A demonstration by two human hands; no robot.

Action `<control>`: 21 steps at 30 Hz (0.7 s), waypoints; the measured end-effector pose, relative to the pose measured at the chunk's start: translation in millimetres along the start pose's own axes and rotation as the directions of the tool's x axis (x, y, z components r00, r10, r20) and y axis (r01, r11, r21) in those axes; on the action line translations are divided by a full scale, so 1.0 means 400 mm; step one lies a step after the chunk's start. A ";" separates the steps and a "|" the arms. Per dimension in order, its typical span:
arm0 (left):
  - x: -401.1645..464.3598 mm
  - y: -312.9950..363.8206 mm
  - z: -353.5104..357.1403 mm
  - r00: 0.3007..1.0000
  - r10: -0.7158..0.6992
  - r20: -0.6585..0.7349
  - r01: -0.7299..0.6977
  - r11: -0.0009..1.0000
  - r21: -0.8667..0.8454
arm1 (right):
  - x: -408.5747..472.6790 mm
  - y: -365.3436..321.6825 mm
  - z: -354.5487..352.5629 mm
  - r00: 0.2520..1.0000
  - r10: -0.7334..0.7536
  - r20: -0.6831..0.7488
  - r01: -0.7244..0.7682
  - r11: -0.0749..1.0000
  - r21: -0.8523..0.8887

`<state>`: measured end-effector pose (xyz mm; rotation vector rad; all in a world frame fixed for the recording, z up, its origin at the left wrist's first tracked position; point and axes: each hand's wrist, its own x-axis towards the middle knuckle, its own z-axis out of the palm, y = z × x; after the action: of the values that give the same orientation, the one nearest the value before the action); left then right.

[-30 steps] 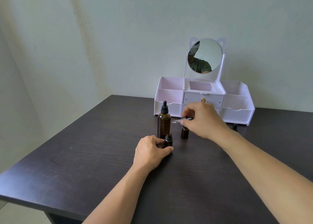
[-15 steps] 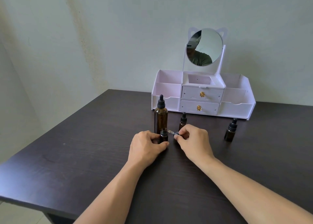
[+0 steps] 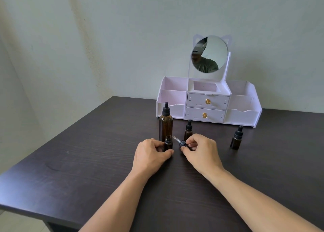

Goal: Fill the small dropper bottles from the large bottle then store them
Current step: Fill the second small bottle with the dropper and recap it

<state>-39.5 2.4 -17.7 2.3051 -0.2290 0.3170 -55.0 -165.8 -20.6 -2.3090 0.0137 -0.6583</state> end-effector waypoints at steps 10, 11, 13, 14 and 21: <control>-0.003 0.001 -0.004 1.000 -0.009 -0.016 0.008 1.000 -0.020 | 0.085 -0.093 -0.038 0.987 -0.097 -0.131 0.114 0.985 0.129; -0.001 -0.001 -0.004 1.000 -0.011 -0.022 0.011 1.000 -0.022 | 0.115 -0.116 -0.039 0.987 -0.091 -0.130 0.111 0.980 0.162; 0.001 -0.004 -0.002 0.999 -0.012 -0.030 0.011 1.000 -0.020 | 0.172 -0.158 -0.041 0.993 -0.069 -0.094 0.087 0.974 0.207; 0.001 -0.006 0.000 0.999 -0.012 -0.032 0.011 1.000 -0.021 | 0.195 -0.173 -0.039 0.996 -0.061 -0.060 0.072 0.974 0.213; 0.005 -0.013 0.004 0.999 -0.008 -0.032 0.007 0.999 -0.036 | 0.236 -0.207 -0.007 0.998 -0.038 0.043 0.030 0.983 0.182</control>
<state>-36.1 4.5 -21.8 2.2636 -0.2085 0.3432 11.2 -125.0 78.0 -2.1521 -0.1033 -0.5982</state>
